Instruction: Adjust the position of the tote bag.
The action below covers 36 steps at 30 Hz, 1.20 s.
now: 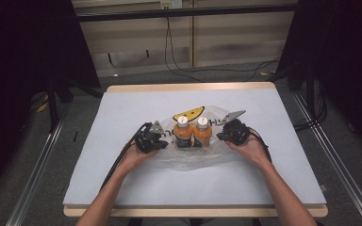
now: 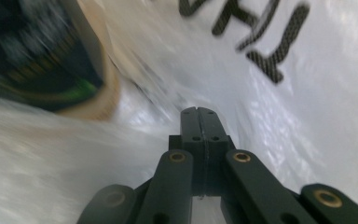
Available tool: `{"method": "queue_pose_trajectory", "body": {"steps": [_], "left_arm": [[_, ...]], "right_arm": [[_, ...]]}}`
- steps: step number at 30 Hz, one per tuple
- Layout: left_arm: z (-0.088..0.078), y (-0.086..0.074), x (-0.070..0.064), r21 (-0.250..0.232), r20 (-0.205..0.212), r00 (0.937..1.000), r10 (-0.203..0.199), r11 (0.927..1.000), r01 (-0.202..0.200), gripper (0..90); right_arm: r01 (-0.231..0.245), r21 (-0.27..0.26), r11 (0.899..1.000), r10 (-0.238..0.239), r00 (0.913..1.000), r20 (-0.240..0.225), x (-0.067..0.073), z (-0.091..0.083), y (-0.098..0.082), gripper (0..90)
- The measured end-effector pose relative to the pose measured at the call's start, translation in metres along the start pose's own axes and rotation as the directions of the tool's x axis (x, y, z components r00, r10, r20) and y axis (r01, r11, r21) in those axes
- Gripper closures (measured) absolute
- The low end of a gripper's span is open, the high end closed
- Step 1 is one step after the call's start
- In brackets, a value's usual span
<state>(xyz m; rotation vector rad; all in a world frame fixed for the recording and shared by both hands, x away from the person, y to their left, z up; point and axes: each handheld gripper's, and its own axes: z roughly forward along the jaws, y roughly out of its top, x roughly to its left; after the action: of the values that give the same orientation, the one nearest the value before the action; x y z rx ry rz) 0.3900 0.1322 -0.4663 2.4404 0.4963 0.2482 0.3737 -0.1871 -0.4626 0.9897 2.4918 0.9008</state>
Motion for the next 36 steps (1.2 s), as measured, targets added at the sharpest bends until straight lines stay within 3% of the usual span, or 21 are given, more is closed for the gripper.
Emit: {"method": "queue_pose_trajectory", "body": {"steps": [2,3,4,7,8,9,11,13,14,16,17,19,20,23,24,25,26,30,33,36], "left_arm": [[-0.001,0.004,-0.004,-0.028,0.025,0.9997,0.003,0.9996,-0.002,90.0],[-0.001,0.004,-0.004,-0.028,0.025,0.9997,0.003,0.9996,-0.002,90.0],[-0.003,0.008,-0.006,-0.016,0.038,0.9991,0.018,0.9997,-0.017,90.0],[-0.001,0.012,-0.01,-0.015,0.038,0.9984,0.041,0.9991,-0.04,90.0],[0.0,0.013,-0.011,-0.005,0.046,0.998,0.044,0.999,-0.044,90.0],[0.002,0.012,-0.011,-0.011,0.046,0.9982,0.039,0.9992,-0.038,90.0],[0.003,0.011,-0.009,0.007,0.059,0.9973,0.045,0.9989,-0.045,90.0],[0.005,0.009,-0.007,0.025,0.039,0.9984,0.04,0.9988,-0.041,90.0],[0.007,0.007,-0.006,0.038,0.032,0.9989,0.033,0.9987,-0.034,90.0],[0.009,0.007,-0.004,0.034,0.008,0.9994,0.034,0.9988,-0.034,90.0],[0.007,0.009,-0.003,0.073,-0.003,0.9985,0.054,0.9959,-0.054,90.0],[0.007,0.01,-0.002,0.085,-0.023,0.9977,0.064,0.9945,-0.061,90.0],[0.006,0.009,0.001,0.098,-0.038,0.9968,0.071,0.993,-0.067,90.0],[0.006,0.008,0.003,0.111,-0.071,0.9942,0.082,0.9911,-0.074,90.0],[0.004,0.008,0.007,0.144,-0.073,0.9918,0.105,0.9851,-0.093,90.0],[0.004,0.008,0.007,0.144,-0.073,0.9918,0.105,0.9851,-0.093,90.0],[0.002,0.008,0.009,0.162,-0.075,0.9911,0.11,0.9821,-0.096,90.0],[0.0,0.007,0.013,0.197,-0.078,0.9885,0.129,0.9741,-0.112,90.0],[-0.003,0.005,0.013,0.205,-0.077,0.9892,0.125,0.9729,-0.106,90.0],[-0.007,0.001,0.014,0.22,-0.079,0.9869,0.141,0.968,-0.12,90.0]], "right_arm": [[-0.017,-0.047,0.999,0.014,0.9982,-0.058,0.002,-0.006,0.005,90.0],[-0.017,-0.047,0.999,0.014,0.9982,-0.058,0.002,-0.006,0.005,90.0],[-0.015,-0.057,0.998,0.008,0.9938,-0.111,0.005,-0.009,0.01,90.0],[-0.015,-0.059,0.998,0.008,0.9917,-0.128,0.008,-0.007,0.014,90.0],[-0.024,-0.046,0.999,0.016,0.9855,-0.169,0.011,-0.002,0.016,90.0],[-0.024,-0.046,0.999,0.016,0.9855,-0.169,0.011,-0.002,0.016,90.0],[0.008,0.014,1.0,-0.006,0.987,-0.16,0.012,0.008,0.017,90.0],[0.016,0.056,0.998,-0.006,0.9847,-0.174,0.009,0.013,0.014,90.0],[0.029,0.103,0.994,-0.012,0.9868,-0.162,0.011,0.016,0.012,90.0],[0.021,0.12,0.992,-0.001,0.9856,-0.169,0.01,0.016,0.01,90.0],[0.049,0.123,0.991,-0.03,0.9891,-0.144,0.01,0.015,0.011,90.0],[0.049,0.134,0.99,-0.031,0.9906,-0.133,0.01,0.014,0.011,90.0],[0.054,0.153,0.987,-0.039,0.9942,-0.1,0.008,0.012,0.01,90.0],[0.059,0.173,0.983,-0.05,0.9969,-0.06,0.004,0.009,0.008,90.0],[0.061,0.181,0.982,-0.051,0.9969,-0.059,-0.001,0.006,0.005,90.0],[0.061,0.181,0.982,-0.051,0.9969,-0.059,-0.001,0.006,0.005,90.0],[0.09,0.204,0.975,-0.082,0.9956,-0.045,-0.004,0.004,0.004,90.0],[0.121,0.244,0.962,-0.122,0.9925,-0.015,-0.004,0.001,0.003,90.0],[0.128,0.268,0.955,-0.137,0.9904,0.016,-0.006,-0.001,0.002,90.0],[0.144,0.311,0.94,-0.161,0.9864,0.032,-0.011,-0.008,-0.004,90.0]]}}
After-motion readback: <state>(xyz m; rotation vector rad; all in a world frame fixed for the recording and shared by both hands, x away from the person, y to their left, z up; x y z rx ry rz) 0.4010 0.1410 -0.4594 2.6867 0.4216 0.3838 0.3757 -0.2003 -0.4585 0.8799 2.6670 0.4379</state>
